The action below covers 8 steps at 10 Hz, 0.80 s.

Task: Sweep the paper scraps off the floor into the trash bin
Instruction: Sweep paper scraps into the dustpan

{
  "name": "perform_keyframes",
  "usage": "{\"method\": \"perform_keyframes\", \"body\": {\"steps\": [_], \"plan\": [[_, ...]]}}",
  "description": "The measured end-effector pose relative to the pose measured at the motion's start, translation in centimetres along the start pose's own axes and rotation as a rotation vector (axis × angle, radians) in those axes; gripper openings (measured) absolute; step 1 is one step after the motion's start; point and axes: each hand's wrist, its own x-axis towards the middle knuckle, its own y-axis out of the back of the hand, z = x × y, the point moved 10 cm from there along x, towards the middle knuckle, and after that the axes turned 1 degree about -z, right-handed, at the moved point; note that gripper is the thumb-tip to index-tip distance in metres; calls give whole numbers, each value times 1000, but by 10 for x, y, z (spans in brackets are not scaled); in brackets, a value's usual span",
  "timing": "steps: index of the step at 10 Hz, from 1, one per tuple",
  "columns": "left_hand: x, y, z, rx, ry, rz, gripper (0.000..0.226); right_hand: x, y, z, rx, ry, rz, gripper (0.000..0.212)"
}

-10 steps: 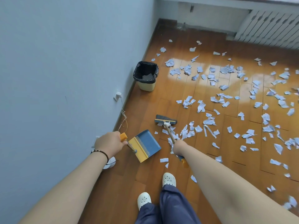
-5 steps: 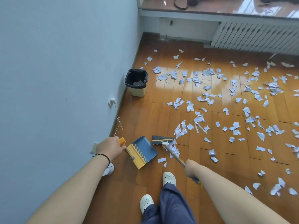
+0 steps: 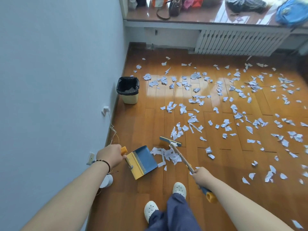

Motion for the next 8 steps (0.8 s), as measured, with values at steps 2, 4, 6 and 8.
{"method": "perform_keyframes", "body": {"steps": [2, 4, 6, 8], "plan": [[5, -4, 10, 26, -35, 7, 31, 2, -21, 5, 157, -86, 16, 32], [11, -18, 18, -3, -23, -2, 33, 6, -58, -14, 254, -100, -13, 21], [15, -21, 23, 2, -11, -24, 33, -4, -83, -25, 150, -63, -101, 18], [10, -24, 21, 11, -2, -29, 31, -11, -62, -18, 188, -17, -111, 23]]}}
